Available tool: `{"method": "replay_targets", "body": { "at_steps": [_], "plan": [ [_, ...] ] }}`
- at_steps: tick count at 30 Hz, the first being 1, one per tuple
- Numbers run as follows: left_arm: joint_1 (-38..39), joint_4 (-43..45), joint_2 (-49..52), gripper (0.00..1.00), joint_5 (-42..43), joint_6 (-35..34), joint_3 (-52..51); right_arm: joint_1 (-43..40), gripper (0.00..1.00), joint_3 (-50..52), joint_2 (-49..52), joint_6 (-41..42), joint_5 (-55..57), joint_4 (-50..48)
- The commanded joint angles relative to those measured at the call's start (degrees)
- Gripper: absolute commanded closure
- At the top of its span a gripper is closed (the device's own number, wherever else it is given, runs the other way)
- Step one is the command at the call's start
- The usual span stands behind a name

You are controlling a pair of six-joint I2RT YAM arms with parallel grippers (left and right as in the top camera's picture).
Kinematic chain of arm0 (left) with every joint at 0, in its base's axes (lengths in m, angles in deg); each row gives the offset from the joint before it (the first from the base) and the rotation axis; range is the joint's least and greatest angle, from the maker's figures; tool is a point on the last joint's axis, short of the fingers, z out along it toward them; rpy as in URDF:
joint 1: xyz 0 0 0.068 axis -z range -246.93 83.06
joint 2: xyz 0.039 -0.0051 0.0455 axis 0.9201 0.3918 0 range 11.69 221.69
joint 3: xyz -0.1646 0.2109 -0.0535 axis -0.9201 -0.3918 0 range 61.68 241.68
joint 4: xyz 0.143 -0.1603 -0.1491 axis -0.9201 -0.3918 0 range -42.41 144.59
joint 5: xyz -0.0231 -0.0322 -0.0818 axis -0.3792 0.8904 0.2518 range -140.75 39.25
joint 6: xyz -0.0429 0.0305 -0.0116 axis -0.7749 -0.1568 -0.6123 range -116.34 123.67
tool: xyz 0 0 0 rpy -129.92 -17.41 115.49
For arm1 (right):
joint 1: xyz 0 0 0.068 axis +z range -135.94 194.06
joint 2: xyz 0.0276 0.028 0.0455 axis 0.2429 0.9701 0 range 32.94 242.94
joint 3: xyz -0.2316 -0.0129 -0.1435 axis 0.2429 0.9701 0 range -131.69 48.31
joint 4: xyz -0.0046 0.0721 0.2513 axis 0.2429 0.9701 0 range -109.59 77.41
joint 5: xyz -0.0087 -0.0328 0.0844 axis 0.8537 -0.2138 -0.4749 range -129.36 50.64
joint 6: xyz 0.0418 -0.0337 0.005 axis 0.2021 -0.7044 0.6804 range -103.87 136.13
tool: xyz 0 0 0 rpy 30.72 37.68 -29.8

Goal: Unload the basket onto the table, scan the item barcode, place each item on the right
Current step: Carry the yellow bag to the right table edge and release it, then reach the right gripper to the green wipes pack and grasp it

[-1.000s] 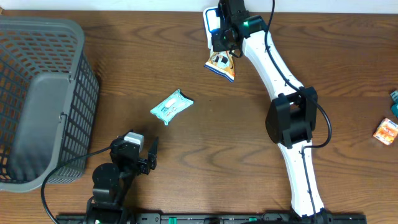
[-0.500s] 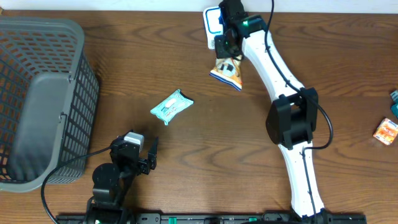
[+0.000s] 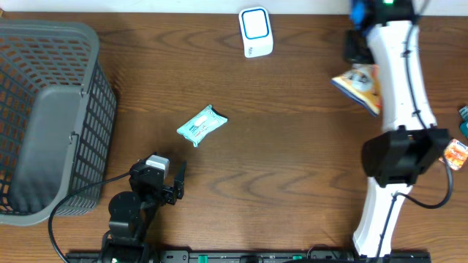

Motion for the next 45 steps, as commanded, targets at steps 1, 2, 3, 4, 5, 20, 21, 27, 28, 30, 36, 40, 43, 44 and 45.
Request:
{"method": "replay_targets", "body": {
  "at_steps": [1,2,3,4,5,20,21,27,28,30,36,40,43,44,45],
  "plan": [
    [-0.26,-1.44,-0.26,0.23,0.92,-0.90,-1.05,-7.26,0.99,4.59,0.81,2.21,4.79,-1.51],
    [-0.26,-1.44,-0.26,0.23,0.92,-0.90,-1.05,-9.01,0.99,6.36,0.81,2.23,4.79,-2.56],
    [-0.24,-1.44,-0.26,0.23,0.92,-0.92,-1.05,-10.69,0.99,8.37,0.81,2.27,4.79,-3.91],
    [-0.24,-1.44,-0.26,0.23,0.92,-0.90,-1.05,-12.68,0.99,10.86,0.81,2.45,4.79,-5.70],
    [-0.26,-1.44,-0.26,0.23,0.92,-0.90,-1.05,-14.03,0.99,12.68,0.81,2.40,4.79,-7.15],
    [-0.26,-1.44,-0.26,0.23,0.92,-0.90,-1.05,-31.82,0.01,22.38,0.33,-0.72,-3.41,-17.97],
    [-0.26,-1.44,-0.26,0.23,0.92,-0.90,-1.05,-32.20,0.01,22.38,-0.09,-0.68,-4.61,-17.97],
    [-0.26,-1.44,-0.26,0.23,0.92,-0.90,-1.05,-31.82,0.01,22.38,-7.43,-0.66,-16.87,-17.64],
    [-0.26,-1.44,-0.26,0.23,0.92,-0.92,-1.05,-31.30,0.01,22.38,-9.27,-0.66,-19.58,-17.22],
    [-0.26,-1.44,-0.26,0.23,0.92,-0.90,-1.05,-29.46,0.01,22.38,-13.86,-0.63,-24.70,-14.86],
    [-0.26,-1.44,-0.26,0.23,0.92,-0.90,-1.05,-19.06,0.01,22.40,-26.38,6.49,-30.42,-7.52],
    [-0.26,-1.44,-0.26,0.23,0.92,-0.92,-1.05,-8.07,0.01,22.40,-31.43,11.41,-30.51,-5.57],
    [-0.26,-1.44,-0.26,0.23,0.92,-0.90,-1.05,-0.76,0.01,22.43,-32.92,11.82,-30.10,-5.33],
    [-0.26,-1.44,-0.26,0.23,0.92,-0.90,-1.05,1.11,0.01,22.43,-33.07,12.24,-29.86,-5.33],
    [-0.24,-1.44,-0.26,0.23,0.92,-0.90,-1.05,3.93,0.01,22.43,-33.09,12.68,-29.68,-5.40]
  ]
}}
